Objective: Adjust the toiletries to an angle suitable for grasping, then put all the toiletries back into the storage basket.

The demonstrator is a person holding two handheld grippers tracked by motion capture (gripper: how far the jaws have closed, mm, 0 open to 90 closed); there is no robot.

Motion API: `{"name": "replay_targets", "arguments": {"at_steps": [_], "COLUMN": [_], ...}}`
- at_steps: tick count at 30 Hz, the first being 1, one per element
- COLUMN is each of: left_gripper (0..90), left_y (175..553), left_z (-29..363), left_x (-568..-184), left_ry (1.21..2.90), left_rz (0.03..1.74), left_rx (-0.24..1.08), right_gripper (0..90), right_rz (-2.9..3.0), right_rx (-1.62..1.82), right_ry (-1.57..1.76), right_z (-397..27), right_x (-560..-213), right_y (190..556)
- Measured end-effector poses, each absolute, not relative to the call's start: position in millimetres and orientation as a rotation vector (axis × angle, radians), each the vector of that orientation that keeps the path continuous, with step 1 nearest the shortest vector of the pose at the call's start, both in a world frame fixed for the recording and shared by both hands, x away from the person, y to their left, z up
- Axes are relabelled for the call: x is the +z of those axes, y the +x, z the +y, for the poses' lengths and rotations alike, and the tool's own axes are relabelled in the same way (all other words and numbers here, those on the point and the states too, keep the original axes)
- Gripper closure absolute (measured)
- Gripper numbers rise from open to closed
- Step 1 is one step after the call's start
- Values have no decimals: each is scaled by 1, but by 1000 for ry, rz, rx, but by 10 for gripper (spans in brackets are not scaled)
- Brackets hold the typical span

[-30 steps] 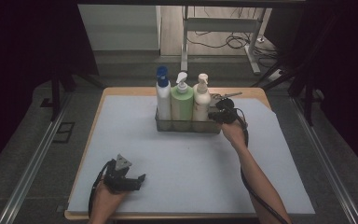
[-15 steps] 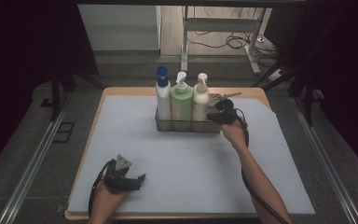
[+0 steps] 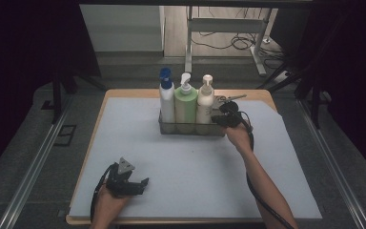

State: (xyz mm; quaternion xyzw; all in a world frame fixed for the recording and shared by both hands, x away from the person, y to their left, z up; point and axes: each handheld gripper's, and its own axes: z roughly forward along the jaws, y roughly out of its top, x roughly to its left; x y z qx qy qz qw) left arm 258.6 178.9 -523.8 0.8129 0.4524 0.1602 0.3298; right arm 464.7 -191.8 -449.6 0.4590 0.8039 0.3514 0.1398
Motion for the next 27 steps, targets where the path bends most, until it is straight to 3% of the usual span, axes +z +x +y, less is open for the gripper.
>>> {"name": "replay_targets", "arguments": {"at_steps": [17, 27], "left_gripper": [123, 123], "left_y": [258, 258], "left_z": [179, 179], "left_x": [-524, -524], "left_ry": [2126, 2126], "left_rz": [1182, 1182], "left_rx": [421, 421], "right_gripper": [631, 430], "right_rz": [2274, 2271], "right_rx": [963, 980], "right_ry": [1296, 1273], "right_z": [-196, -205], "right_x": [-442, -438], "right_y": [458, 450]}}
